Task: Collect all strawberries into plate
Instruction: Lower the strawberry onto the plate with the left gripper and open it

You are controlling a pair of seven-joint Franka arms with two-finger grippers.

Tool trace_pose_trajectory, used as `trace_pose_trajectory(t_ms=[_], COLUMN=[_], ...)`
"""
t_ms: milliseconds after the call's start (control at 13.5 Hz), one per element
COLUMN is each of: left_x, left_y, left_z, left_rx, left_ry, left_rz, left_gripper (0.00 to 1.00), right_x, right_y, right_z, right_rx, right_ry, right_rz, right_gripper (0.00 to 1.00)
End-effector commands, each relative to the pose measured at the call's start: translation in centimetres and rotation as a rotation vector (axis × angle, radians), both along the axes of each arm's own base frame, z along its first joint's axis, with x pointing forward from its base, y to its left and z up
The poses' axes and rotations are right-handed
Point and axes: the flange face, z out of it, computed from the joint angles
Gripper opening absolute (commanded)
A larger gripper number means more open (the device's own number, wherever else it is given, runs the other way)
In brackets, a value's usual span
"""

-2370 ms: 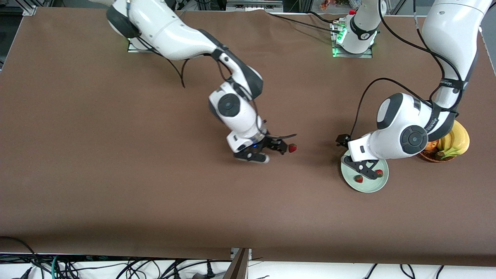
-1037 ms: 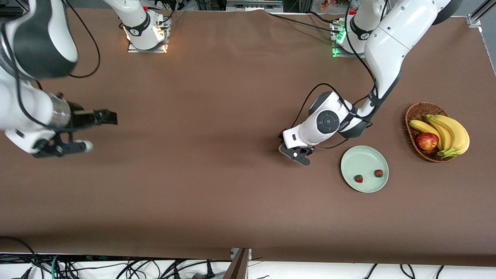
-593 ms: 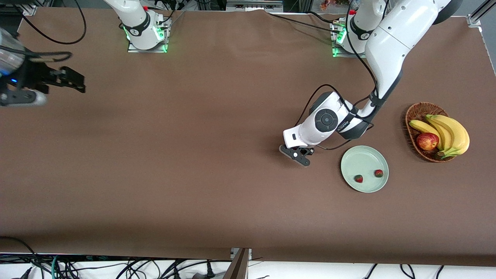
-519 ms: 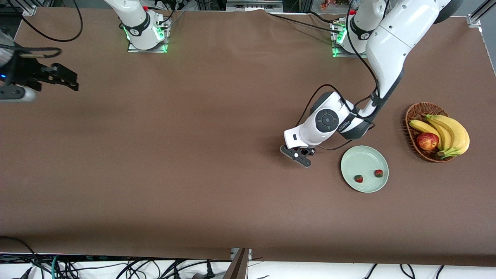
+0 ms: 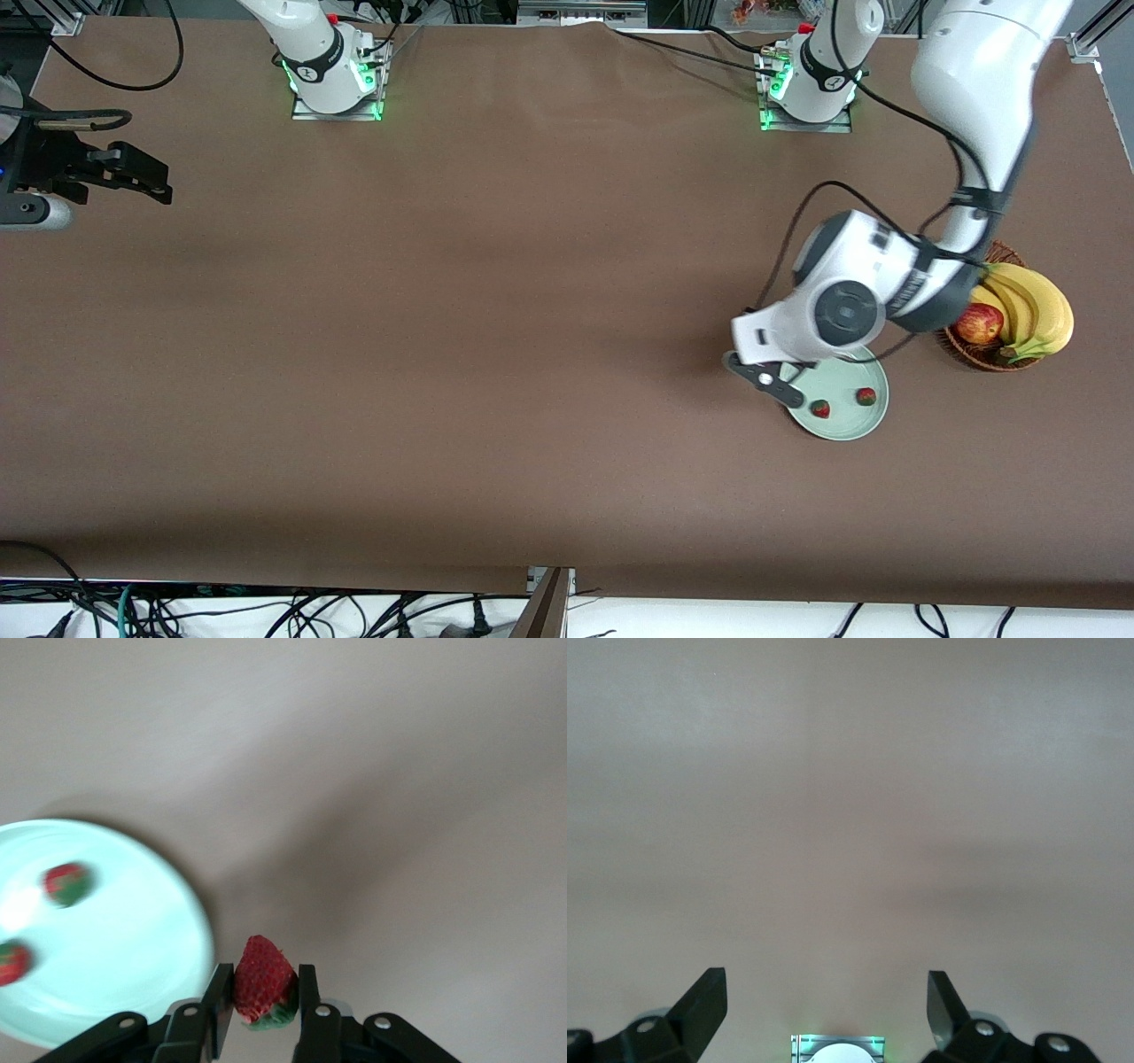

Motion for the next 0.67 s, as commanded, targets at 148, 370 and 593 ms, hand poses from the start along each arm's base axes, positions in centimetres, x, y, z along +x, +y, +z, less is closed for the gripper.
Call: trace_pose_trajectory(t_ms=[148, 370, 593], left_x=[2.0, 1.9, 2.1], left_y=[8.7, 10.2, 10.2], left_z=[-3.9, -5.4, -3.6], left_rx=[-0.076, -0.09, -0.082], left_ry=[0.01, 0.016, 0.0], left_rz=[-0.135, -0.125, -0.115], left_gripper=[0.06, 0.72, 1.0], right_x=[-0.3, -0.1, 0.2], right_y=[0.3, -0.4, -0.7], right_z=[0.2, 0.0, -0.3], right_rx=[-0.028, -0.033, -0.031], right_ry=[-0.004, -0.004, -0.003], right_rz=[0.014, 0.002, -0.004], right_gripper=[1.0, 1.0, 1.0])
